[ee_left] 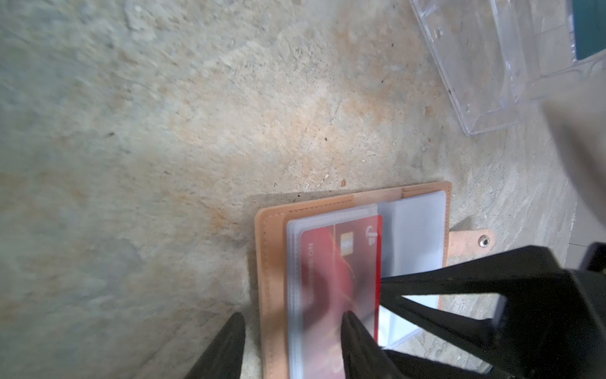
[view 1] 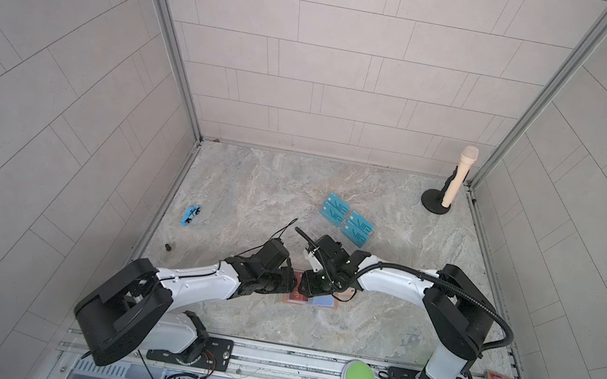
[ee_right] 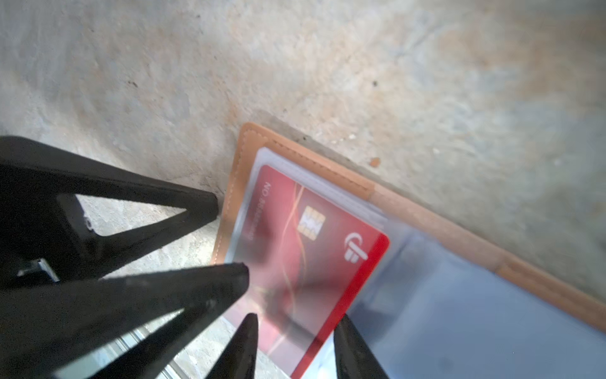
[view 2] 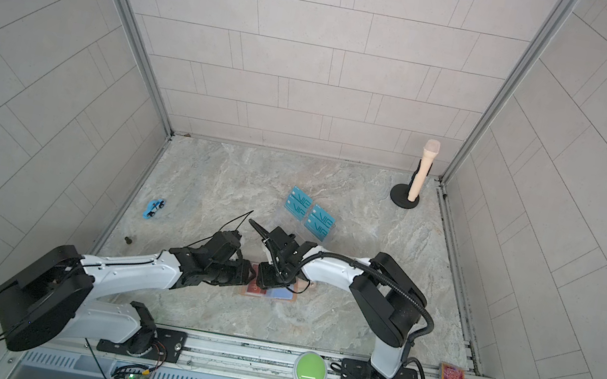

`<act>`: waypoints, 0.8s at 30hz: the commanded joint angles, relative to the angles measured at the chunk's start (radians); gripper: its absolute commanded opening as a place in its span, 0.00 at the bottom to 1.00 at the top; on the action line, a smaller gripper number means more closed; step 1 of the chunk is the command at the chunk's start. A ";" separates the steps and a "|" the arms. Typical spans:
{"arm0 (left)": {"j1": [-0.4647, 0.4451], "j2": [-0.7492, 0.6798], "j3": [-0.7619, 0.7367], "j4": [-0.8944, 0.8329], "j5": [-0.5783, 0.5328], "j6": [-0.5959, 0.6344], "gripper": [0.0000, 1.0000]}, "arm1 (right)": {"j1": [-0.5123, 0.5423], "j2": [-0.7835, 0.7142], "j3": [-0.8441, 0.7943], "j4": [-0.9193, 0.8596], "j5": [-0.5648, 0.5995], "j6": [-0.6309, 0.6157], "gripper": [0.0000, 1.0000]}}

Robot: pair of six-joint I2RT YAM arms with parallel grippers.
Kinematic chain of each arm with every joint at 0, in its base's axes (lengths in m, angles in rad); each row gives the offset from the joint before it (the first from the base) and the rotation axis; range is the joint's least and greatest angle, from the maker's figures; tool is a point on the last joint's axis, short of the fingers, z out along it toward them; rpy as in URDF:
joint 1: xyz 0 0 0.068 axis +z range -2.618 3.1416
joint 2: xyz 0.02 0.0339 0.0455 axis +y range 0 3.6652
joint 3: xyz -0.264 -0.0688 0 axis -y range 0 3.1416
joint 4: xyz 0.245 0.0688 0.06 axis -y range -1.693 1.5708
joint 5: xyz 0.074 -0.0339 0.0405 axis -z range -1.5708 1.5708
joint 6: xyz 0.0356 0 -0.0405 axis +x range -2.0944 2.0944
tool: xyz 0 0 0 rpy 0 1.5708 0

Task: Put the credit cards into the card holder

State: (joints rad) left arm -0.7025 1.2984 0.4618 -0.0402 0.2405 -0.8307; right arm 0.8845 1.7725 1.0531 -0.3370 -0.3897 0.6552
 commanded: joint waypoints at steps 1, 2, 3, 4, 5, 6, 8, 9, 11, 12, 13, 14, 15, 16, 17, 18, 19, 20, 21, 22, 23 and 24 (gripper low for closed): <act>-0.002 -0.014 0.019 -0.035 -0.015 0.003 0.51 | -0.015 -0.064 -0.008 -0.074 0.050 -0.035 0.44; -0.002 -0.011 0.024 -0.039 -0.016 0.006 0.51 | -0.020 -0.064 -0.009 -0.067 0.033 -0.037 0.44; -0.002 -0.007 0.032 -0.046 -0.015 0.009 0.51 | -0.022 -0.058 -0.008 -0.059 0.018 -0.036 0.44; -0.002 -0.005 0.035 -0.052 -0.016 0.012 0.51 | -0.022 -0.050 -0.006 -0.053 0.010 -0.037 0.44; -0.001 -0.002 0.041 -0.056 -0.016 0.015 0.51 | -0.022 -0.038 -0.001 -0.046 0.000 -0.036 0.44; -0.002 -0.001 0.044 -0.061 -0.017 0.017 0.51 | -0.022 -0.025 0.003 -0.035 -0.011 -0.036 0.44; -0.002 0.003 0.047 -0.067 -0.018 0.019 0.51 | -0.022 -0.006 0.007 -0.017 -0.025 -0.033 0.44; -0.002 0.005 0.052 -0.067 -0.016 0.019 0.51 | -0.022 0.004 0.008 -0.010 -0.030 -0.031 0.44; -0.001 0.011 0.056 -0.067 -0.011 0.021 0.51 | -0.022 0.019 0.014 -0.005 -0.034 -0.032 0.44; -0.002 0.015 0.058 -0.067 -0.007 0.021 0.51 | -0.022 0.026 0.018 -0.001 -0.039 -0.032 0.44; -0.002 0.017 0.061 -0.068 -0.004 0.021 0.50 | -0.022 0.031 0.018 0.003 -0.042 -0.033 0.44; -0.002 0.019 0.062 -0.068 -0.002 0.021 0.50 | -0.022 0.035 0.019 0.008 -0.047 -0.033 0.44; -0.002 0.020 0.063 -0.066 0.000 0.021 0.50 | -0.022 0.038 0.021 0.014 -0.052 -0.031 0.43; -0.001 0.020 0.060 -0.060 0.004 0.019 0.49 | -0.022 0.044 0.024 0.017 -0.059 -0.030 0.44; -0.002 0.022 0.059 -0.052 0.010 0.018 0.49 | -0.022 0.049 0.028 0.019 -0.068 -0.028 0.43; -0.002 0.023 0.058 -0.042 0.015 0.018 0.49 | -0.021 0.053 0.031 0.022 -0.074 -0.025 0.43; -0.002 0.029 0.058 -0.034 0.021 0.016 0.48 | -0.018 0.054 0.033 0.027 -0.083 -0.021 0.43; -0.002 0.035 0.060 -0.030 0.025 0.015 0.48 | -0.016 0.052 0.034 0.034 -0.088 -0.018 0.43; -0.002 0.038 0.064 -0.028 0.024 0.013 0.48 | -0.015 0.048 0.034 0.041 -0.093 -0.013 0.43; -0.002 0.043 0.065 -0.027 0.023 0.010 0.47 | -0.015 0.044 0.030 0.055 -0.100 -0.004 0.43; -0.002 0.046 0.070 -0.026 0.023 0.009 0.47 | -0.015 0.037 0.022 0.075 -0.108 0.007 0.43; -0.002 0.048 0.073 -0.027 0.025 0.010 0.47 | -0.014 0.033 0.012 0.101 -0.112 0.022 0.43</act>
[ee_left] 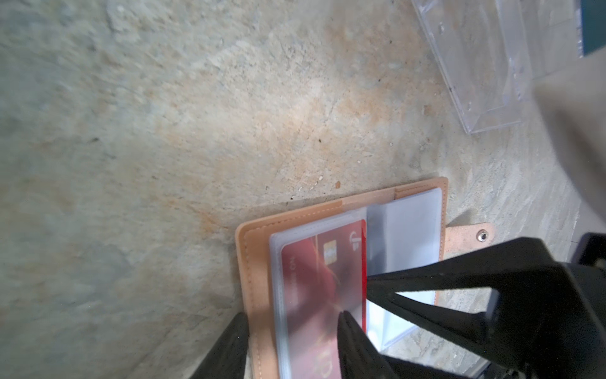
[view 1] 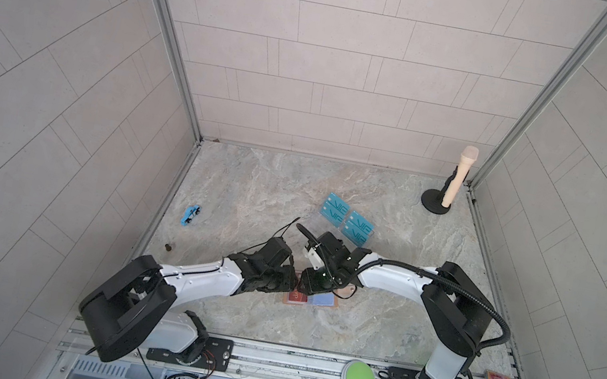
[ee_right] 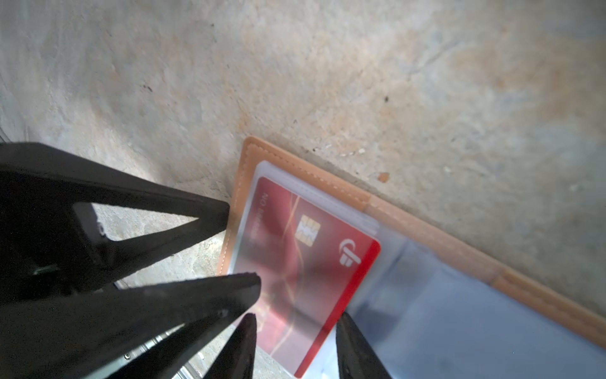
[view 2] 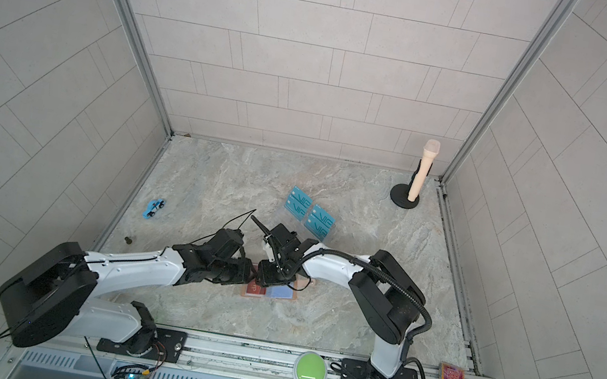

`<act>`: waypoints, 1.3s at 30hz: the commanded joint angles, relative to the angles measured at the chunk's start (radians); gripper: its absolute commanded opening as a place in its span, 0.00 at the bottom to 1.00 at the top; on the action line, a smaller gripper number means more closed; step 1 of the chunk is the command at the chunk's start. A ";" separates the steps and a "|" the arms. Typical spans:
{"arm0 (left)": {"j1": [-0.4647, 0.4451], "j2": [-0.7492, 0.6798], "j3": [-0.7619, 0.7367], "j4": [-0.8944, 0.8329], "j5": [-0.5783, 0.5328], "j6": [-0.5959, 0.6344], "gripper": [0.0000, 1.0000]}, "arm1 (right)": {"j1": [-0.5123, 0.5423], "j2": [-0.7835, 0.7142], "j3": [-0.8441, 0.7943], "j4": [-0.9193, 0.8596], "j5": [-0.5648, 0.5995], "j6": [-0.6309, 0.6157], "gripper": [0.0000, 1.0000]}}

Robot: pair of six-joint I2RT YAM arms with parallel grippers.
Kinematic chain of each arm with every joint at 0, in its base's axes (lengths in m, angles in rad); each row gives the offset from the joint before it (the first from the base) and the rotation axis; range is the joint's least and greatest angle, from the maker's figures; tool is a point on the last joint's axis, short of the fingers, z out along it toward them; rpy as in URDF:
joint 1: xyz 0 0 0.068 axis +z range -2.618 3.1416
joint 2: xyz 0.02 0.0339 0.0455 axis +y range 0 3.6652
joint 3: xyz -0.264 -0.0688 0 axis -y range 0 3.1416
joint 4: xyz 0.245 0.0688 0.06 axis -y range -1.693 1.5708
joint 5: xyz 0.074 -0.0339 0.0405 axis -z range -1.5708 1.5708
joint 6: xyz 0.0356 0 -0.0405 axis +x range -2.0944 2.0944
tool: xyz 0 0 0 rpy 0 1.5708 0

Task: Put the credit cards into the card holder

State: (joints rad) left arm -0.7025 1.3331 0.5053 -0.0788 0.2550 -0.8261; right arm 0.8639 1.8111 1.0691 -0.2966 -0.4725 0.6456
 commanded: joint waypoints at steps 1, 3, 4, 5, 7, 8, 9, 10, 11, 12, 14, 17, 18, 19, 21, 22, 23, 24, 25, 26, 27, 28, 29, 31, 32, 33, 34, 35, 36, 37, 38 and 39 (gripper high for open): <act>-0.002 0.017 0.035 0.008 0.010 0.005 0.47 | 0.006 -0.009 -0.018 0.095 -0.041 0.050 0.43; -0.002 0.018 0.047 -0.008 0.004 0.010 0.47 | 0.006 -0.012 -0.032 0.132 -0.049 0.069 0.43; -0.002 0.015 0.053 -0.021 -0.005 0.011 0.47 | 0.007 -0.017 -0.036 0.125 -0.042 0.068 0.42; -0.002 0.014 0.059 -0.035 -0.013 0.009 0.47 | 0.006 -0.024 -0.035 0.107 -0.026 0.056 0.43; -0.001 0.017 0.074 -0.063 -0.027 0.008 0.47 | 0.006 -0.048 -0.029 0.048 0.020 0.021 0.43; 0.000 0.017 0.082 -0.084 -0.037 0.013 0.47 | 0.006 -0.063 -0.027 0.014 0.054 0.007 0.43; 0.000 0.017 0.093 -0.106 -0.050 0.015 0.47 | 0.006 -0.077 -0.029 -0.010 0.078 -0.001 0.42; -0.001 0.013 0.101 -0.133 -0.069 0.017 0.47 | 0.004 -0.092 -0.032 -0.030 0.099 -0.009 0.42; -0.002 0.008 0.113 -0.165 -0.092 0.020 0.48 | 0.003 -0.111 -0.038 -0.046 0.119 -0.014 0.42; -0.002 0.003 0.122 -0.192 -0.112 0.022 0.48 | 0.001 -0.125 -0.043 -0.058 0.131 -0.022 0.42; -0.001 -0.013 0.142 -0.251 -0.162 0.023 0.48 | -0.007 -0.159 -0.052 -0.079 0.151 -0.037 0.43; 0.000 -0.044 0.158 -0.298 -0.205 0.026 0.49 | -0.021 -0.204 -0.060 -0.101 0.167 -0.047 0.43; -0.001 -0.054 0.168 -0.316 -0.216 0.033 0.49 | -0.026 -0.220 -0.064 -0.105 0.170 -0.050 0.43; -0.001 -0.062 0.180 -0.333 -0.225 0.042 0.50 | -0.028 -0.235 -0.066 -0.109 0.172 -0.051 0.43; -0.001 -0.071 0.205 -0.373 -0.239 0.058 0.50 | -0.032 -0.260 -0.071 -0.120 0.180 -0.059 0.43; -0.001 -0.078 0.215 -0.393 -0.247 0.063 0.50 | -0.034 -0.271 -0.076 -0.125 0.182 -0.064 0.43; -0.002 -0.088 0.220 -0.409 -0.253 0.067 0.50 | -0.037 -0.281 -0.079 -0.126 0.185 -0.068 0.43; -0.002 -0.101 0.225 -0.423 -0.260 0.070 0.49 | -0.043 -0.289 -0.083 -0.129 0.187 -0.074 0.43; -0.002 -0.116 0.229 -0.440 -0.271 0.070 0.49 | -0.051 -0.295 -0.080 -0.133 0.187 -0.083 0.43; -0.002 -0.133 0.235 -0.455 -0.289 0.071 0.49 | -0.059 -0.297 -0.071 -0.141 0.185 -0.092 0.43; -0.004 -0.159 0.236 -0.464 -0.312 0.078 0.49 | -0.068 -0.300 -0.058 -0.153 0.187 -0.110 0.42; -0.005 -0.185 0.234 -0.458 -0.332 0.086 0.50 | -0.073 -0.303 -0.046 -0.166 0.194 -0.129 0.42; -0.006 -0.206 0.230 -0.451 -0.344 0.091 0.50 | -0.077 -0.306 -0.032 -0.180 0.206 -0.146 0.42; -0.005 -0.233 0.243 -0.456 -0.392 0.108 0.50 | -0.090 -0.317 -0.002 -0.212 0.229 -0.175 0.42; -0.005 -0.234 0.255 -0.465 -0.409 0.116 0.50 | -0.098 -0.324 0.004 -0.219 0.233 -0.181 0.43; -0.005 -0.229 0.273 -0.479 -0.420 0.124 0.50 | -0.109 -0.337 0.005 -0.223 0.235 -0.185 0.42; -0.005 -0.222 0.290 -0.493 -0.423 0.132 0.49 | -0.120 -0.356 -0.002 -0.222 0.236 -0.189 0.42; -0.006 -0.215 0.306 -0.504 -0.417 0.138 0.49 | -0.132 -0.375 -0.014 -0.218 0.236 -0.189 0.42; -0.007 -0.212 0.315 -0.510 -0.394 0.143 0.48 | -0.145 -0.398 -0.032 -0.212 0.232 -0.185 0.42; -0.010 -0.214 0.316 -0.508 -0.367 0.140 0.48 | -0.160 -0.419 -0.050 -0.208 0.223 -0.177 0.42; -0.012 -0.218 0.314 -0.505 -0.341 0.129 0.48 | -0.172 -0.433 -0.065 -0.204 0.209 -0.171 0.42; -0.014 -0.225 0.306 -0.490 -0.294 0.121 0.48 | -0.184 -0.451 -0.086 -0.202 0.192 -0.161 0.41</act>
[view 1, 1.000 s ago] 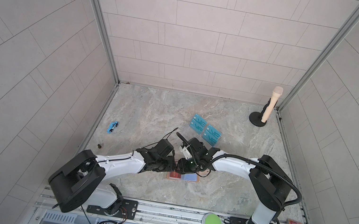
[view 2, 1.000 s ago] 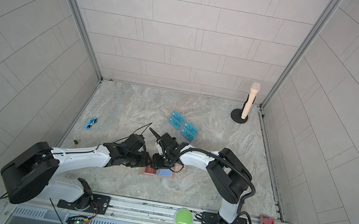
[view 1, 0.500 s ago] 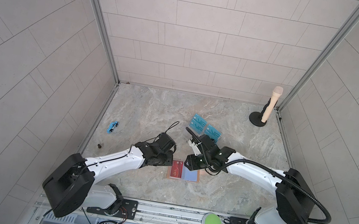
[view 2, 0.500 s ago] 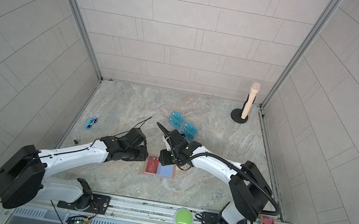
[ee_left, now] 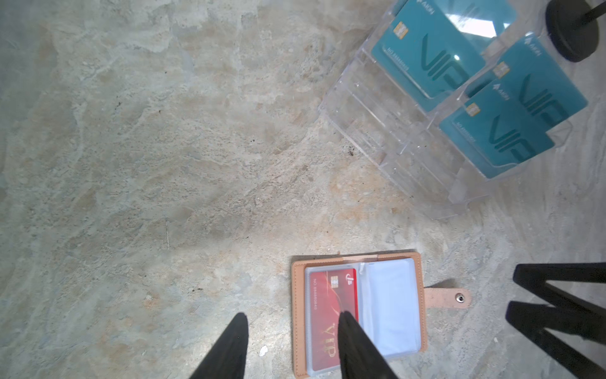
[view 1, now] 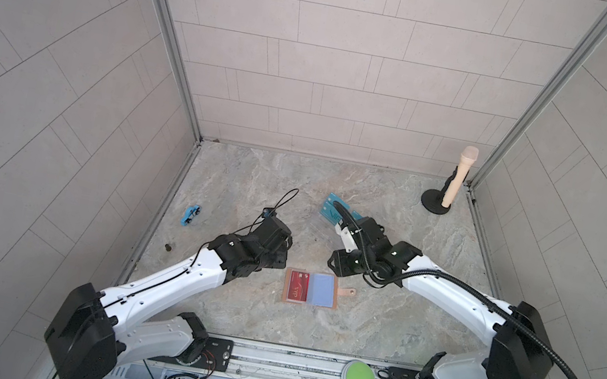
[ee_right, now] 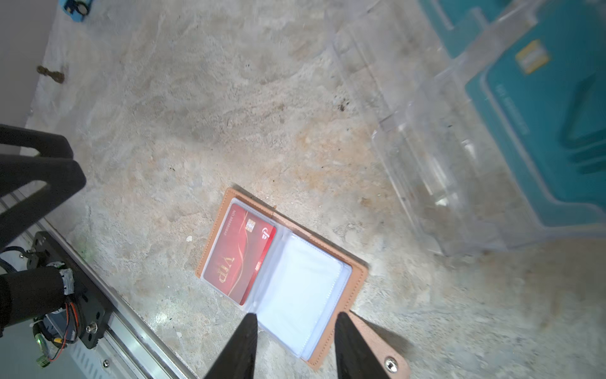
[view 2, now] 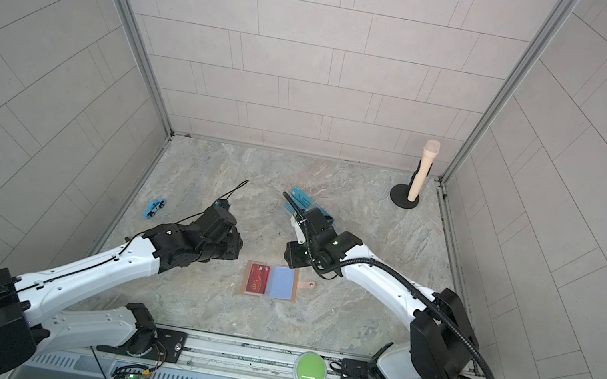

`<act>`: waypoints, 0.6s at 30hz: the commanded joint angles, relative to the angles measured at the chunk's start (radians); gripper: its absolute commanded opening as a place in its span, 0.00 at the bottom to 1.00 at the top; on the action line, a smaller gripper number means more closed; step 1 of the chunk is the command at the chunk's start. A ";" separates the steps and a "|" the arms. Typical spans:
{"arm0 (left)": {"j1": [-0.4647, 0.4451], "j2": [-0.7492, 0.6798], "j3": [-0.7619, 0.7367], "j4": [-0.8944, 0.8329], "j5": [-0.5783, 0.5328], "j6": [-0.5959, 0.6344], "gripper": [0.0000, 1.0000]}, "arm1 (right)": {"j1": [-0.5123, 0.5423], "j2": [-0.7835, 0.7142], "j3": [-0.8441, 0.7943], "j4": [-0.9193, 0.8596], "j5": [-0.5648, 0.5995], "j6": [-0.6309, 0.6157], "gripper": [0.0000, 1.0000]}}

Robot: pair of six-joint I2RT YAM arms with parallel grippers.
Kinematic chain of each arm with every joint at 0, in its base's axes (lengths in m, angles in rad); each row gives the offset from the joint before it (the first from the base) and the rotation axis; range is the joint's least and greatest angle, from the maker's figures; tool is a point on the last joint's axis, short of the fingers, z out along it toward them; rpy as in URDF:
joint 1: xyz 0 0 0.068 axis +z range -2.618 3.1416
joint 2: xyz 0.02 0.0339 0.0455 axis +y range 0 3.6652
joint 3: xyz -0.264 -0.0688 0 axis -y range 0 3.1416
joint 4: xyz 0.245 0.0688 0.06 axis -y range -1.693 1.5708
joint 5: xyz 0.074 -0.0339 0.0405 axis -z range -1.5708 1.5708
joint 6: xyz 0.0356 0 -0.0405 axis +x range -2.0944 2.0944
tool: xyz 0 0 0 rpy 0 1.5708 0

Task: Put the credit cards into the card holder

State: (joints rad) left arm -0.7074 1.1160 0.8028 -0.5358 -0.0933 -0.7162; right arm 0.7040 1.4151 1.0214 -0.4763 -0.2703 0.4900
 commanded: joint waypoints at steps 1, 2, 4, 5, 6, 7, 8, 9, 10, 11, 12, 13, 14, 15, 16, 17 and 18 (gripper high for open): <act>-0.014 -0.013 -0.002 -0.011 0.105 0.002 0.47 | -0.032 -0.070 -0.061 -0.015 -0.025 0.003 0.40; -0.022 -0.013 -0.016 0.013 0.140 -0.011 0.47 | -0.033 -0.081 -0.081 -0.004 -0.036 0.015 0.38; -0.057 -0.004 -0.043 0.081 0.196 -0.038 0.46 | -0.034 -0.090 -0.132 0.039 -0.088 0.056 0.34; -0.073 0.008 -0.053 0.110 0.209 -0.049 0.45 | -0.031 -0.090 -0.154 0.069 -0.124 0.078 0.30; -0.091 0.027 -0.061 0.143 0.225 -0.063 0.45 | -0.027 -0.085 -0.177 0.107 -0.156 0.103 0.26; -0.103 0.048 -0.068 0.178 0.241 -0.077 0.45 | -0.019 -0.082 -0.194 0.134 -0.165 0.123 0.23; -0.116 0.065 -0.076 0.217 0.257 -0.091 0.45 | -0.009 -0.079 -0.204 0.149 -0.159 0.134 0.22; -0.127 0.084 -0.087 0.262 0.272 -0.111 0.44 | 0.002 -0.072 -0.211 0.157 -0.149 0.141 0.21; -0.136 0.102 -0.099 0.307 0.283 -0.132 0.44 | 0.011 -0.059 -0.212 0.162 -0.150 0.146 0.21; -0.142 0.120 -0.110 0.347 0.298 -0.153 0.44 | 0.018 -0.046 -0.212 0.168 -0.154 0.147 0.21; -0.146 0.139 -0.126 0.391 0.317 -0.171 0.44 | 0.029 -0.027 -0.211 0.175 -0.156 0.145 0.21; -0.148 0.164 -0.138 0.430 0.334 -0.185 0.43 | 0.042 -0.005 -0.208 0.179 -0.156 0.138 0.21; -0.147 0.183 -0.143 0.450 0.346 -0.194 0.43 | 0.050 0.012 -0.204 0.180 -0.152 0.135 0.21; -0.147 0.203 -0.145 0.465 0.352 -0.193 0.43 | 0.054 0.035 -0.203 0.185 -0.150 0.135 0.21; -0.148 0.223 -0.142 0.477 0.358 -0.192 0.43 | 0.055 0.054 -0.206 0.196 -0.152 0.137 0.21; -0.147 0.238 -0.143 0.488 0.366 -0.192 0.43 | 0.055 0.069 -0.212 0.207 -0.153 0.143 0.21; -0.148 0.258 -0.143 0.498 0.371 -0.196 0.43 | 0.055 0.087 -0.216 0.220 -0.153 0.146 0.21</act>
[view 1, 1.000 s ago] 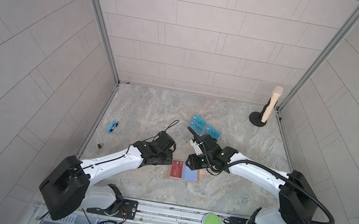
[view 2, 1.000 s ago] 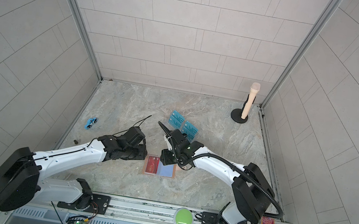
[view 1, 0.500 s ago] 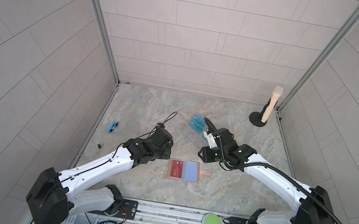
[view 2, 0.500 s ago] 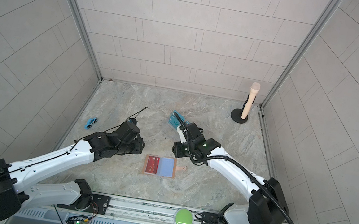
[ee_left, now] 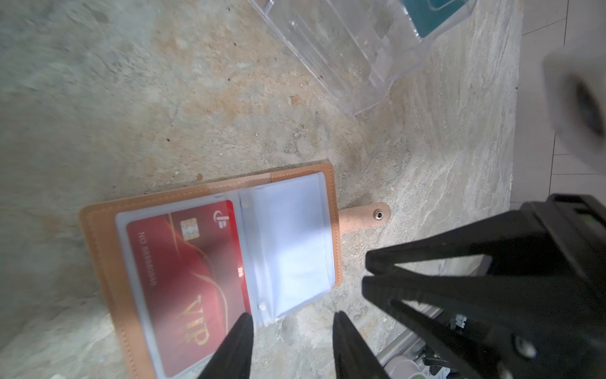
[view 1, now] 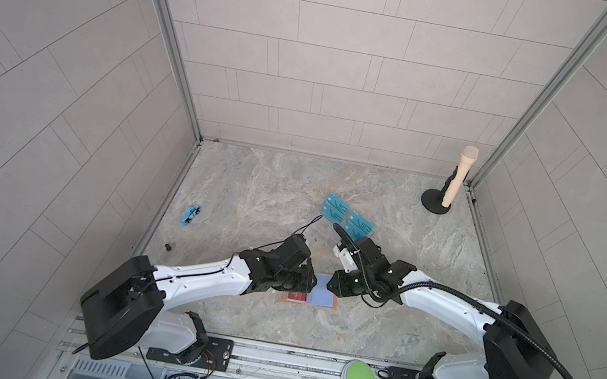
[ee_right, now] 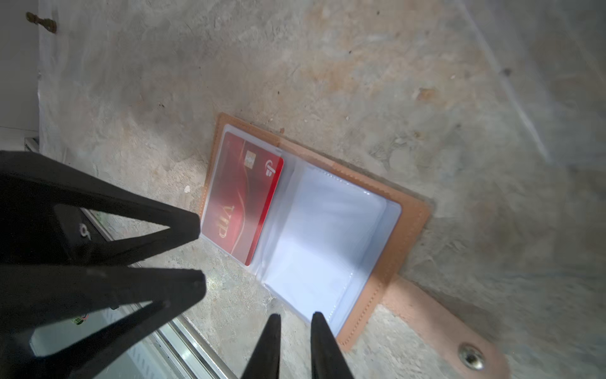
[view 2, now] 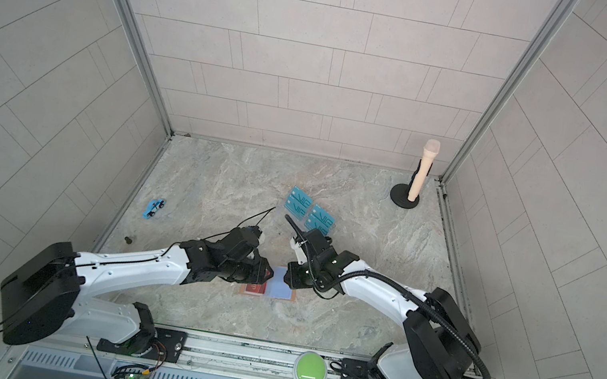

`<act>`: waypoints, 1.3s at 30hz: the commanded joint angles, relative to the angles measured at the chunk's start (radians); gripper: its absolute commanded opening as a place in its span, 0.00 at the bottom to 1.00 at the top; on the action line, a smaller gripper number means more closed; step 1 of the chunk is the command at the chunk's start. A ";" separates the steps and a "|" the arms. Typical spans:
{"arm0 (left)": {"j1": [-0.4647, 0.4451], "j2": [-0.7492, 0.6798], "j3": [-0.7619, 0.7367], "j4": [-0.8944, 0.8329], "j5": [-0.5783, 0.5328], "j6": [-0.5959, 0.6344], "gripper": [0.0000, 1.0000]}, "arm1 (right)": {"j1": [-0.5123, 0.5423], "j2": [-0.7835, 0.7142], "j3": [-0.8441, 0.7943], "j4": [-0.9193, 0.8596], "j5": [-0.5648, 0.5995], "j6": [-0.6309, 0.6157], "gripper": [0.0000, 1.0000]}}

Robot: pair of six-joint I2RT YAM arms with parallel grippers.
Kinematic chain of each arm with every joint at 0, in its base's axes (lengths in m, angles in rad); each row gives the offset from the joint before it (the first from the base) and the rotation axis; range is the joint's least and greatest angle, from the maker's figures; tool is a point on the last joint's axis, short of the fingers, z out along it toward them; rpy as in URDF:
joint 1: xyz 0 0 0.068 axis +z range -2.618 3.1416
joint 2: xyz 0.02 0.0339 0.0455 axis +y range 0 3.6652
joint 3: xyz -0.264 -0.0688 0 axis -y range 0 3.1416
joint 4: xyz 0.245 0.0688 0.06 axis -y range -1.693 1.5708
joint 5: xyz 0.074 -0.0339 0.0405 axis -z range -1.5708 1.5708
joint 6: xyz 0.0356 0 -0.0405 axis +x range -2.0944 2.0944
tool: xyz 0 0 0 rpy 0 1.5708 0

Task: Put the credit cards into the card holder

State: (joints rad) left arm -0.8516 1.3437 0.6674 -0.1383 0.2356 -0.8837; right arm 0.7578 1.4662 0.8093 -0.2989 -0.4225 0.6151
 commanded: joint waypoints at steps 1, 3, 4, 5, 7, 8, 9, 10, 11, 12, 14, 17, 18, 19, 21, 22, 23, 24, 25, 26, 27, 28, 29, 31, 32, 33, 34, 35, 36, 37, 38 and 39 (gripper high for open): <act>-0.004 0.044 -0.006 0.108 0.045 -0.031 0.43 | 0.002 0.051 -0.006 0.052 -0.004 0.022 0.21; -0.004 0.077 -0.012 0.139 0.058 -0.043 0.42 | 0.002 0.087 -0.007 0.061 -0.005 0.019 0.21; -0.003 0.088 -0.014 0.152 0.063 -0.049 0.42 | 0.002 0.102 -0.004 0.062 -0.004 0.016 0.21; -0.003 0.100 -0.017 0.166 0.067 -0.050 0.43 | 0.000 0.117 -0.004 0.062 -0.002 0.014 0.21; -0.002 0.121 -0.018 0.172 0.060 -0.054 0.43 | -0.001 0.137 -0.009 0.066 0.007 0.015 0.21; 0.000 0.131 -0.020 0.177 0.058 -0.054 0.42 | -0.003 0.146 -0.011 0.067 0.013 0.017 0.21; 0.005 0.144 -0.026 0.194 0.060 -0.062 0.42 | -0.004 0.154 -0.013 0.067 0.021 0.018 0.21; 0.008 0.152 -0.033 0.212 0.060 -0.072 0.42 | -0.005 0.163 -0.015 0.066 0.025 0.021 0.21; 0.010 0.161 -0.040 0.230 0.063 -0.080 0.42 | -0.005 0.170 -0.016 0.066 0.027 0.024 0.20; 0.012 0.170 -0.045 0.246 0.067 -0.087 0.43 | -0.004 0.175 -0.017 0.067 0.028 0.026 0.20; 0.016 0.184 -0.050 0.266 0.074 -0.093 0.43 | -0.004 0.177 -0.023 0.073 0.030 0.032 0.20; 0.022 0.204 -0.051 0.284 0.080 -0.100 0.43 | -0.007 0.177 -0.027 0.069 0.037 0.032 0.20; 0.026 0.209 -0.053 0.290 0.082 -0.103 0.43 | -0.009 0.178 -0.027 0.065 0.038 0.031 0.20; 0.028 0.212 -0.054 0.296 0.085 -0.104 0.43 | -0.010 0.178 -0.027 0.062 0.037 0.029 0.20; 0.035 0.218 -0.059 0.317 0.095 -0.109 0.43 | -0.016 0.177 -0.029 0.059 0.038 0.028 0.19; 0.037 0.219 -0.064 0.330 0.101 -0.111 0.43 | -0.018 0.177 -0.027 0.057 0.038 0.027 0.19; 0.040 0.221 -0.067 0.343 0.108 -0.116 0.43 | -0.018 0.177 -0.027 0.054 0.038 0.025 0.19; 0.041 0.221 -0.068 0.350 0.116 -0.117 0.43 | -0.019 0.177 -0.025 0.051 0.038 0.025 0.19; 0.041 0.220 -0.068 0.350 0.119 -0.117 0.43 | -0.020 0.177 -0.023 0.047 0.039 0.024 0.19; 0.041 0.216 -0.068 0.350 0.122 -0.113 0.43 | -0.020 0.176 -0.021 0.042 0.040 0.021 0.19; 0.041 0.212 -0.068 0.350 0.126 -0.110 0.43 | -0.019 0.174 -0.020 0.038 0.041 0.020 0.19; 0.041 0.208 -0.067 0.349 0.128 -0.106 0.43 | -0.020 0.171 -0.021 0.035 0.042 0.020 0.19; 0.042 0.205 -0.062 0.349 0.132 -0.103 0.44 | -0.020 0.167 -0.020 0.031 0.046 0.021 0.19; 0.042 0.205 -0.056 0.344 0.139 -0.095 0.44 | -0.020 0.156 -0.019 0.020 0.055 0.019 0.19; 0.040 0.205 -0.054 0.348 0.143 -0.095 0.44 | -0.020 0.148 -0.018 0.013 0.061 0.018 0.19; 0.041 0.206 -0.055 0.351 0.147 -0.094 0.44 | -0.020 0.141 -0.017 0.006 0.069 0.017 0.19; 0.040 0.207 -0.056 0.353 0.149 -0.094 0.44 | -0.020 0.135 -0.017 0.002 0.072 0.017 0.19; 0.043 0.211 -0.058 0.350 0.151 -0.093 0.44 | -0.020 0.129 -0.018 0.001 0.076 0.018 0.19; 0.042 0.216 -0.056 0.353 0.153 -0.091 0.44 | -0.020 0.126 -0.016 -0.001 0.078 0.016 0.19; 0.042 0.222 -0.055 0.356 0.158 -0.090 0.44 | -0.020 0.126 -0.015 -0.003 0.079 0.015 0.19; 0.042 0.227 -0.058 0.366 0.166 -0.092 0.44 | -0.020 0.126 -0.014 -0.005 0.080 0.014 0.19; 0.041 0.228 -0.061 0.377 0.172 -0.095 0.44 | -0.019 0.128 -0.012 -0.006 0.080 0.014 0.19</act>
State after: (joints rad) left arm -0.8116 1.5562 0.6117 0.2024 0.3847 -0.9905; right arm 0.7441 1.6039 0.8047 -0.2386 -0.4030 0.6357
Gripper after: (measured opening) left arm 0.440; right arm 0.189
